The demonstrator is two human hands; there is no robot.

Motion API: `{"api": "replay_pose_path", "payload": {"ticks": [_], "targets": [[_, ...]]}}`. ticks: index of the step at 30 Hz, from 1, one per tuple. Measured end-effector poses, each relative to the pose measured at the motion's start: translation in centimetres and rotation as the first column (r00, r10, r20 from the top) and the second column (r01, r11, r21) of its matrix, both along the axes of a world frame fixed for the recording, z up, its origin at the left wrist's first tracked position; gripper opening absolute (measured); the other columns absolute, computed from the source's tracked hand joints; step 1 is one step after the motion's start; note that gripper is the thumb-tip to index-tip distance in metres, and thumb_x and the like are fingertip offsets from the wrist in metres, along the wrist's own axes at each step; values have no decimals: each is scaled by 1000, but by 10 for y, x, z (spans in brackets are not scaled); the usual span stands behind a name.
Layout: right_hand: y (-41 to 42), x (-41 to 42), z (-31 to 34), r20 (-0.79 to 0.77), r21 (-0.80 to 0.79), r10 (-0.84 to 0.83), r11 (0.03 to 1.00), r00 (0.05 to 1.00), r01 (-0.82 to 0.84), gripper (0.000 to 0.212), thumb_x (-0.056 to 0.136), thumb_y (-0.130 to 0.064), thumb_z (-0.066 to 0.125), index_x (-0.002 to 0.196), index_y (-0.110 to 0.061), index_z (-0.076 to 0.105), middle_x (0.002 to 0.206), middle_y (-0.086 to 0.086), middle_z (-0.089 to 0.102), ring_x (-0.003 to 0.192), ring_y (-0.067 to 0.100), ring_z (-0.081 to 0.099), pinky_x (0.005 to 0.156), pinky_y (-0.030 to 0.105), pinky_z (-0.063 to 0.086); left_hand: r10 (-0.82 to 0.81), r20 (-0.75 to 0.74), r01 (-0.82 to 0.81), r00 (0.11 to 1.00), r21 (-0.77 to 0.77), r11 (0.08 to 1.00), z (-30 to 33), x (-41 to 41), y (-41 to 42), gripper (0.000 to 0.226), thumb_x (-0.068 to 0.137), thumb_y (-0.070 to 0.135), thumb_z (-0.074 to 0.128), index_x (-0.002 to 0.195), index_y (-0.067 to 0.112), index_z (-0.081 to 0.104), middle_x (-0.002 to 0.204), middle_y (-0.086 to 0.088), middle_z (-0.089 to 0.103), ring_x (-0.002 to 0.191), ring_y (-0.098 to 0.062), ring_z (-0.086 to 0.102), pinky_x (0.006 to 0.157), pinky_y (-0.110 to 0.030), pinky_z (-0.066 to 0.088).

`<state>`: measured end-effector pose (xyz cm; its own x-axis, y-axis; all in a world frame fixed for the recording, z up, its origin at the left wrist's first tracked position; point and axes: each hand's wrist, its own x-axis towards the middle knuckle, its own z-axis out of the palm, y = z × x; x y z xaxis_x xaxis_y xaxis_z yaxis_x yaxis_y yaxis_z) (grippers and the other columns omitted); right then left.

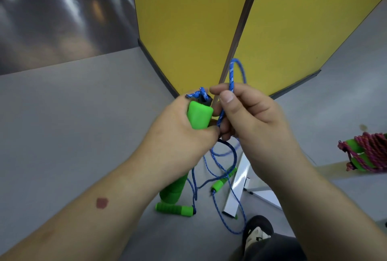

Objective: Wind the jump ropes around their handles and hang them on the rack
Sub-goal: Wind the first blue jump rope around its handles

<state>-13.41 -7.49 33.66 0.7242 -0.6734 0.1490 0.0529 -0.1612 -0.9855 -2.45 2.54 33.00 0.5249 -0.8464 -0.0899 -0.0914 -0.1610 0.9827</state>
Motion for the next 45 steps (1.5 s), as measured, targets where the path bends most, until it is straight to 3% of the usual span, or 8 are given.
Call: {"api": "replay_pose_path", "payload": {"ticks": [7,17,24,28,33,36,39,45], "targets": [[2,-1,-1,11,87,46,995,999,-47,20,102,-9,53,108,-18,71,85,-10,74,75,1,66,67,14,50,163,-38,-166,986,-75,983,3,1,0,56,78,24,82,124,47,61,84,0,76,83,-30,76,76,-53,64],[-1,0,-18,-270,8,93,995,958,-95,15,97,-20,65,100,-29,77,89,14,70,75,14,58,72,33,50,307,-232,-362,923,-251,898,10,19,2,52,92,2,74,133,28,55,82,-5,73,77,-21,77,69,-34,63],[2,-2,-22,-547,-181,61,965,835,-189,21,95,-26,64,104,-42,73,98,-20,63,83,-5,57,72,19,47,305,-354,-419,884,-309,854,13,28,5,48,93,1,72,131,23,54,80,-3,68,76,-20,75,67,-31,60],[8,2,-16,-417,-227,93,953,904,-203,11,93,-31,69,95,-42,71,105,-15,64,103,1,58,83,24,47,272,-396,-408,877,-315,857,13,23,3,49,93,1,71,134,22,54,77,-2,68,74,-20,74,63,-29,59],[7,-1,-13,-348,-219,16,971,937,-98,12,99,-31,60,95,-28,72,82,-7,64,67,1,53,61,20,43,305,-423,-446,853,-290,846,14,24,4,40,93,3,73,123,25,59,91,-10,71,79,-24,77,69,-33,63],[8,-1,-11,-194,-177,14,983,981,-49,13,101,-25,58,98,-24,70,85,5,67,75,22,59,68,38,51,284,-364,-380,887,-227,897,12,22,4,35,93,4,73,101,35,59,101,-14,77,91,-29,79,78,-39,64],[10,0,-9,-47,-125,-15,992,999,9,13,100,-19,60,103,-24,72,88,0,72,82,18,66,73,33,54,178,-222,-207,959,-116,971,6,9,3,36,78,26,83,97,50,65,96,-7,80,93,-27,78,90,-51,62],[4,-3,-4,16,-96,-151,984,988,151,16,100,-18,59,101,-28,71,61,-12,58,55,7,49,53,21,42,55,-213,-66,976,-45,997,5,0,2,66,74,26,80,130,47,54,94,0,80,92,-23,79,91,-51,61]]}}
